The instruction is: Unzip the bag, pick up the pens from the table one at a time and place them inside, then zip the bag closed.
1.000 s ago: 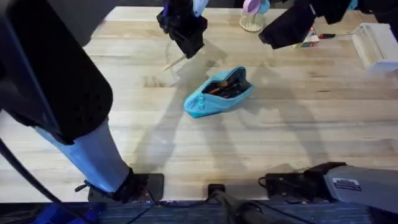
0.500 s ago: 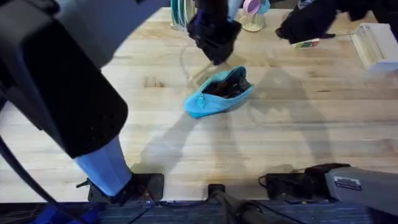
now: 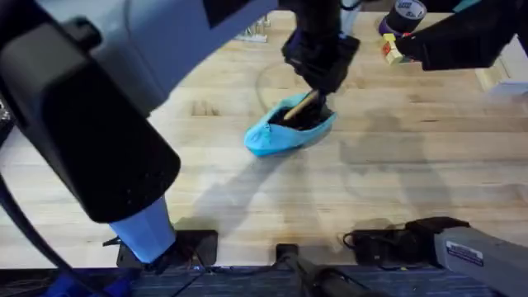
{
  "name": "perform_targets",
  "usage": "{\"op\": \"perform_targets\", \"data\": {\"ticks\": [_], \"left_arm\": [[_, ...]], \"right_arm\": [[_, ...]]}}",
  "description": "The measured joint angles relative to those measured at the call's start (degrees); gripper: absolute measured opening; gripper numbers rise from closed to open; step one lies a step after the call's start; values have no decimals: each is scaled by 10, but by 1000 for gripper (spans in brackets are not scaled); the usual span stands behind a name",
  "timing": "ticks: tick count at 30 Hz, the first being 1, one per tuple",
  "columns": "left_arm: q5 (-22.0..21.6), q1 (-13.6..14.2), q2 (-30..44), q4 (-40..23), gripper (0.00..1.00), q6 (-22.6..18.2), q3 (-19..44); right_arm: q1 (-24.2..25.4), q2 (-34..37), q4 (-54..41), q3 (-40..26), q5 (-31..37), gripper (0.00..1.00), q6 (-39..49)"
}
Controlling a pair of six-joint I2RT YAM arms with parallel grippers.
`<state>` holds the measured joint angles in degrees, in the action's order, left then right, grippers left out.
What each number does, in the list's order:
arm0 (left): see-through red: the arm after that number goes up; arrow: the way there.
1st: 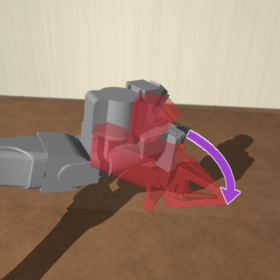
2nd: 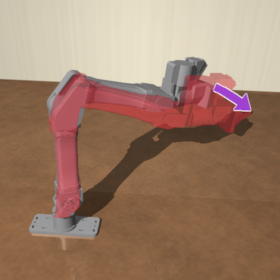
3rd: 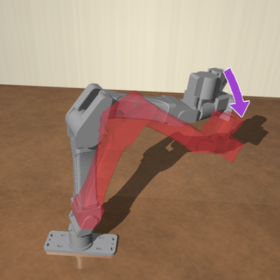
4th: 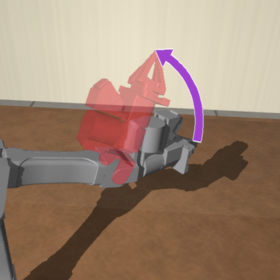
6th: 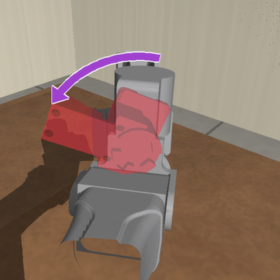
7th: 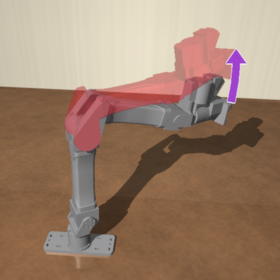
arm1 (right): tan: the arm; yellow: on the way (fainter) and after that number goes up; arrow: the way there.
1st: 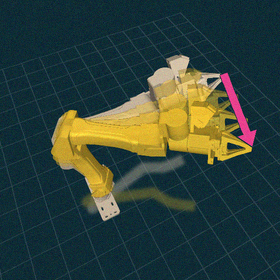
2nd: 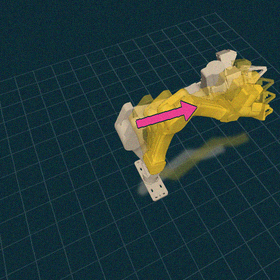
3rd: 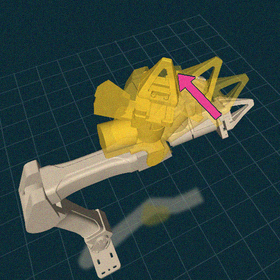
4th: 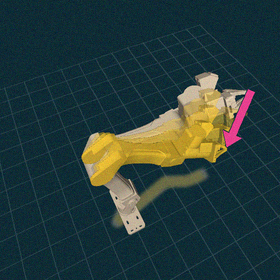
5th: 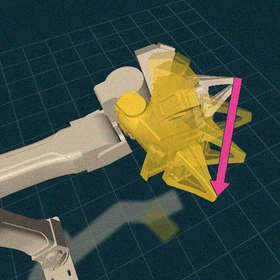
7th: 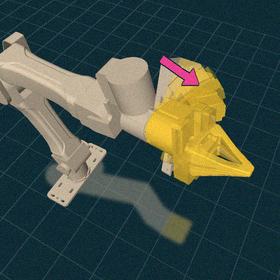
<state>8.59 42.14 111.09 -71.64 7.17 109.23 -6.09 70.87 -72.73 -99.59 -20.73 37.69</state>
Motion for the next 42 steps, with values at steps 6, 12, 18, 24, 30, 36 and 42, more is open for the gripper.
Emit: {"op": "perform_targets", "data": {"ticks": [6, 12, 18, 24, 30, 36, 42], "left_arm": [[-8, 32, 0, 18, 42, 2, 0], [-24, 31, 28, 17, 42, -5, 4], [-58, 30, 108, -33, 43, -12, 5], [-84, 30, 142, -62, 43, -16, 5], [-88, 30, 141, -62, 43, -17, 5], [-88, 31, 141, -66, 932, -20, 7], [-88, 24, 141, -76, 994, -20, 12]], "right_arm": [[0, 0, 0, 0, -1, 996, 0], [0, 0, 0, 0, -1, 996, 0], [0, 0, 0, 0, -3, 996, 0], [0, 0, 5, 0, -3, 997, 0], [0, 0, 5, 0, -3, 996, 0], [0, 0, 5, 0, -3, 996, 0], [0, 0, 5, 0, -3, 995, 0]]}}
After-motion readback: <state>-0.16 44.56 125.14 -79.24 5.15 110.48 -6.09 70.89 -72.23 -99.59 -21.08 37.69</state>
